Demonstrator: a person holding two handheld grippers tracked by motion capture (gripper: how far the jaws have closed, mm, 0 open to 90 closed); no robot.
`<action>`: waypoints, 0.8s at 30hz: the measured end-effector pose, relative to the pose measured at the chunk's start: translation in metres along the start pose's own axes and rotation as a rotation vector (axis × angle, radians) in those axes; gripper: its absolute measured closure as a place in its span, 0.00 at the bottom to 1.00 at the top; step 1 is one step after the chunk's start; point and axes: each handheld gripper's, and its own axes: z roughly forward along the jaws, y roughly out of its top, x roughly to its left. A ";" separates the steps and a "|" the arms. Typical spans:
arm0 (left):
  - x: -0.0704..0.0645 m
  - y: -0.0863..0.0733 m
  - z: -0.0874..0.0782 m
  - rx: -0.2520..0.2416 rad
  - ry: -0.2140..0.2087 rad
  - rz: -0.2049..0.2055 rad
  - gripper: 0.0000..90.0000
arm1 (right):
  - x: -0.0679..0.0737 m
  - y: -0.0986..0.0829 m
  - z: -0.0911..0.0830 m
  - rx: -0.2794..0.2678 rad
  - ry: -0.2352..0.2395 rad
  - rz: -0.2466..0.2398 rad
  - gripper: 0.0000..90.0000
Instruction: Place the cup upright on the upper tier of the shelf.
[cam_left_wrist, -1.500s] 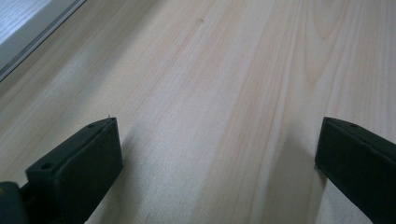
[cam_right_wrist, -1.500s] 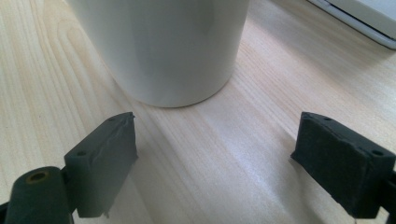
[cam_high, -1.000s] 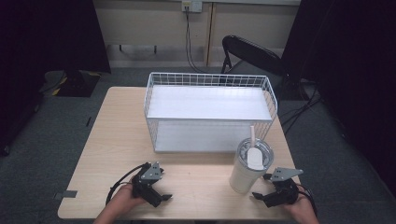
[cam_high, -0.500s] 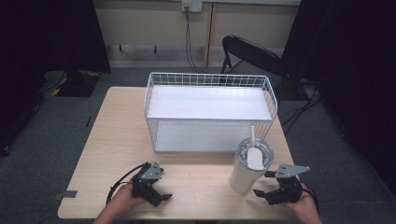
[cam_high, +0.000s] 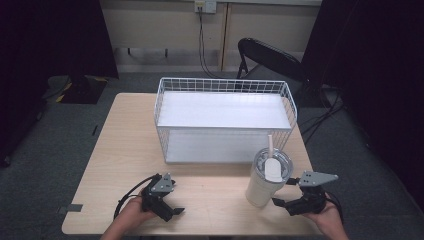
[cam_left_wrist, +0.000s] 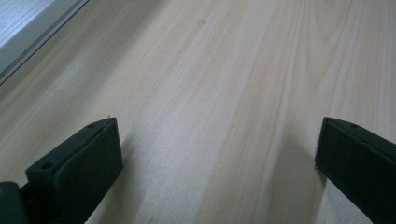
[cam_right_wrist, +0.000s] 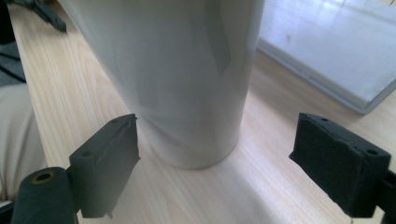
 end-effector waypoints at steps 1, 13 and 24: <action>0.000 0.000 0.000 0.000 0.000 0.000 0.00 | 0.000 0.001 -0.001 -0.007 0.002 0.002 0.15; 0.000 0.000 0.000 0.001 0.000 0.001 0.00 | 0.005 0.013 -0.002 -0.056 0.047 0.000 0.15; 0.000 0.000 0.000 0.000 0.000 0.001 0.00 | 0.006 0.016 -0.001 -0.092 0.064 0.023 0.14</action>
